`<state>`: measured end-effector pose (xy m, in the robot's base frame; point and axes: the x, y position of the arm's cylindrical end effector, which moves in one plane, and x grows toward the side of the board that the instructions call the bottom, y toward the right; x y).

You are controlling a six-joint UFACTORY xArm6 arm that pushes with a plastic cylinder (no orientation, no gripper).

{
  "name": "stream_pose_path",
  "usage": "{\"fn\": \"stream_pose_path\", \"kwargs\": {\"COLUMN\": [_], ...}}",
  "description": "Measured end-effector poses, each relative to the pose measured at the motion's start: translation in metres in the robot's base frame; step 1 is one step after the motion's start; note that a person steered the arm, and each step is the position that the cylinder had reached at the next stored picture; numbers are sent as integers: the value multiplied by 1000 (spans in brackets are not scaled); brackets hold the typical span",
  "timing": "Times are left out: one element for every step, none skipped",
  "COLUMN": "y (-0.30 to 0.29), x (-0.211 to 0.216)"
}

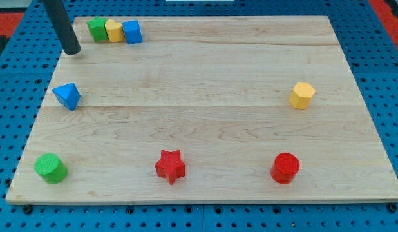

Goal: Push the green star right a bit

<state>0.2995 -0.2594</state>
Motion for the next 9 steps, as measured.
{"fn": "stream_pose_path", "kwargs": {"y": [0, 0, 0, 0, -8, -8, 11, 24, 34], "x": [-7, -14, -19, -23, -58, -89, -108, -108, -98]}}
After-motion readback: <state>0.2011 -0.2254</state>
